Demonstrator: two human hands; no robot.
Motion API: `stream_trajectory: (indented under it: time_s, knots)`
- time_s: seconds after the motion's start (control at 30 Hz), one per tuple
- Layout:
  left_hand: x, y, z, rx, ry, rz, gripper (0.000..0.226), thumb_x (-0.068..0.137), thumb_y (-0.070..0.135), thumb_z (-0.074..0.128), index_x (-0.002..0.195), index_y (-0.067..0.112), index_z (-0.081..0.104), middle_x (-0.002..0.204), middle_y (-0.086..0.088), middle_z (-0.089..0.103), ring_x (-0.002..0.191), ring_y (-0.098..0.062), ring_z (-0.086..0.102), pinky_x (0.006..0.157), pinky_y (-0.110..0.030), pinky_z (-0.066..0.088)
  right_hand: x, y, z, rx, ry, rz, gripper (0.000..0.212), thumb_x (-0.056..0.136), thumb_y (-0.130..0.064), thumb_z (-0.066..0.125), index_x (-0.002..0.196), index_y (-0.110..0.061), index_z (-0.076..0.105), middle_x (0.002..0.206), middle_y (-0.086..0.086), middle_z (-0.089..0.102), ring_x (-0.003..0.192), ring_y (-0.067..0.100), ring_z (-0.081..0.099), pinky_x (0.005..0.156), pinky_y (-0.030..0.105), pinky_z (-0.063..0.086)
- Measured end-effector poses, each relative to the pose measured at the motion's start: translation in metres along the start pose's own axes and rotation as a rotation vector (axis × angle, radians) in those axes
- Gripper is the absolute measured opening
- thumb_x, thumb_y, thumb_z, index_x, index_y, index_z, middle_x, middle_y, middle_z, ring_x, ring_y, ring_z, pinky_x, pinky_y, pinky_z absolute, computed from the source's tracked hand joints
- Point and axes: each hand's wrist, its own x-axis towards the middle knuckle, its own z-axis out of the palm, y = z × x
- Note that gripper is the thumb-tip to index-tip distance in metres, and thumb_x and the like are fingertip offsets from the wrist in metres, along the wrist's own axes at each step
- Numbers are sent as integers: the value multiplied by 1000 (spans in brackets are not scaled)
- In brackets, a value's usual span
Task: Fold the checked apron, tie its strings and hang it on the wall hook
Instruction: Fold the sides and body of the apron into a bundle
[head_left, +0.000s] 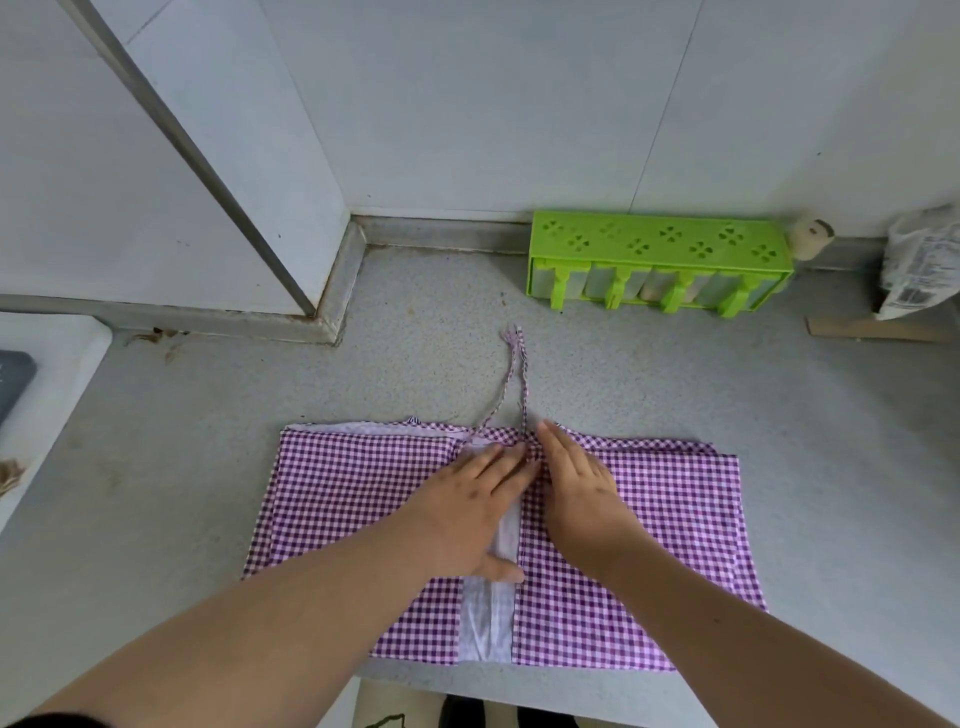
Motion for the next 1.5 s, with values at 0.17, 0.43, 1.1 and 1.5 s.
stream_trajectory:
  time_s: [0.17, 0.43, 1.1, 1.5]
  knots:
    - [8, 3, 6, -5, -31, -12, 119, 81, 95, 38, 159, 37, -29, 168, -8, -38, 156, -31, -33, 129, -57, -6, -16, 19, -9, -241, 46, 32, 68, 106, -40, 26, 166, -22, 0, 172, -5, -10, 159, 14, -11, 128, 41, -7]
    - [11, 6, 6, -31, -127, -53, 120, 81, 94, 41, 155, 41, -36, 160, -5, -50, 150, -30, -43, 126, -58, -14, -53, 99, -33, -378, 16, 247, 79, 99, -70, 3, 160, -27, -25, 168, -6, -29, 154, 12, -27, 128, 38, -8]
    - [-70, -50, 25, -91, 116, -165, 100, 91, 82, 44, 164, 42, -11, 171, 2, -31, 161, -26, -17, 129, -48, -9, -54, 12, 7, -434, -116, 231, 76, 101, -59, 4, 160, -20, -24, 169, 5, -28, 154, 25, -29, 126, 56, -10]
    - [-147, -90, 83, -916, 167, -1167, 122, 66, 92, 62, 159, 23, 25, 157, -12, 39, 144, -38, 42, 115, -57, 43, -42, -71, 22, -490, -293, 171, 93, 88, -86, 23, 158, -42, -22, 168, 4, -30, 155, 38, -23, 122, 69, -1]
